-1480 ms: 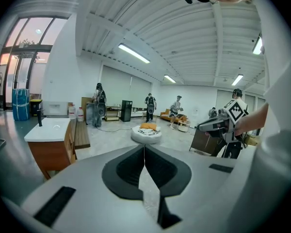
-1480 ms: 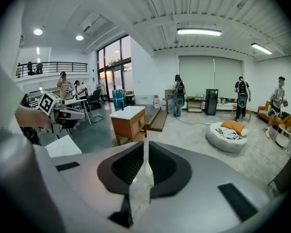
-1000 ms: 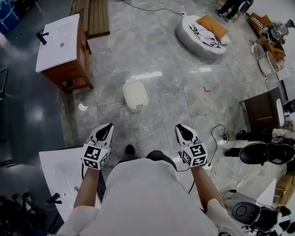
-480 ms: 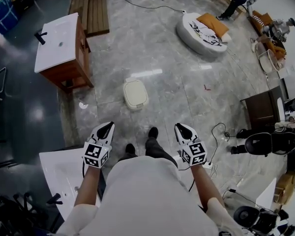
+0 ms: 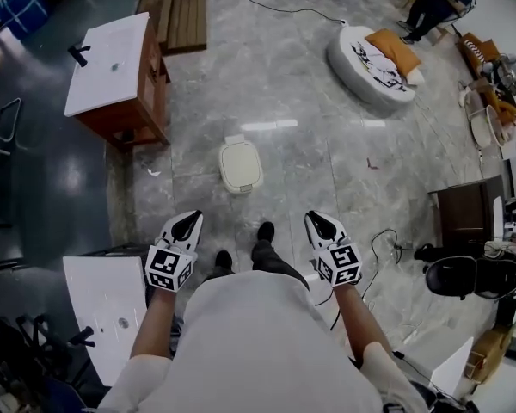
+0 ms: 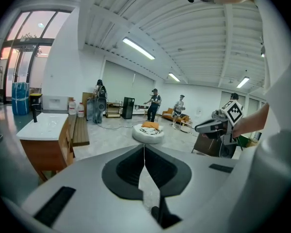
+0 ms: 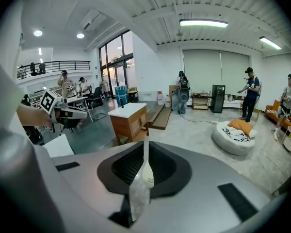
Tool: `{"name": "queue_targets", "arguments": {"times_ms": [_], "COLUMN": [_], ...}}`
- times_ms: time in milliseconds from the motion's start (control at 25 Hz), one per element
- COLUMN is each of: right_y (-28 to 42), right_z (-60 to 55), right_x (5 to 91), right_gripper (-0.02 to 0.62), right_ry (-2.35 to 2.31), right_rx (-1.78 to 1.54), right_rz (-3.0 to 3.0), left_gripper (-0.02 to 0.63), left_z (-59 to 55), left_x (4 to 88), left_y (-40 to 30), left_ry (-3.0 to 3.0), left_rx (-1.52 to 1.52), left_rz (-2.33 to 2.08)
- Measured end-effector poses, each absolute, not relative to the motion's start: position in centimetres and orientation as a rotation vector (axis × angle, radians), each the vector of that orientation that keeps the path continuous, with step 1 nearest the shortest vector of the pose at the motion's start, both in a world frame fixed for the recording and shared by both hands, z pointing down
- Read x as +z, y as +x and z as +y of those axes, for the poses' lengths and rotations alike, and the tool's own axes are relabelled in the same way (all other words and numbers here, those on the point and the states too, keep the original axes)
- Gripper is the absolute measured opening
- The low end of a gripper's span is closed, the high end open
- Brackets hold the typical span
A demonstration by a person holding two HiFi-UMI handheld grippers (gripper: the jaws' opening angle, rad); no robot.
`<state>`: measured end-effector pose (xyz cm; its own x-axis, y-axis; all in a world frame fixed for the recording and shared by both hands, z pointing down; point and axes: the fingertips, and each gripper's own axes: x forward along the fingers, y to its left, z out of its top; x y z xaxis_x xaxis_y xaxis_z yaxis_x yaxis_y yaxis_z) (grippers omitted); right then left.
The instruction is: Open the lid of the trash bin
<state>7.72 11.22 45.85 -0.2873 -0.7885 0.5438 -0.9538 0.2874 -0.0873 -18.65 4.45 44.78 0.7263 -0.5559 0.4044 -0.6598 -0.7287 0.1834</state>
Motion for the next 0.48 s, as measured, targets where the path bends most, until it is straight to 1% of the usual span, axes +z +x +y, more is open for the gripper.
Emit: {"name": "queue_targets", "arguments": {"times_ms": [480], "right_y": [12.5], "right_z": [5.1], "right_x": [48.7], "right_gripper": [0.035], "right_ry": [1.342], "right_rx": [0.594], "right_rz": [-2.248], "left_gripper": [0.018], "left_z": [1.3], "left_x": [46.6], "left_y": [-14.0], "left_ry": [2.488], "left_rx": [0.506], "left_rz": [-1.112]}}
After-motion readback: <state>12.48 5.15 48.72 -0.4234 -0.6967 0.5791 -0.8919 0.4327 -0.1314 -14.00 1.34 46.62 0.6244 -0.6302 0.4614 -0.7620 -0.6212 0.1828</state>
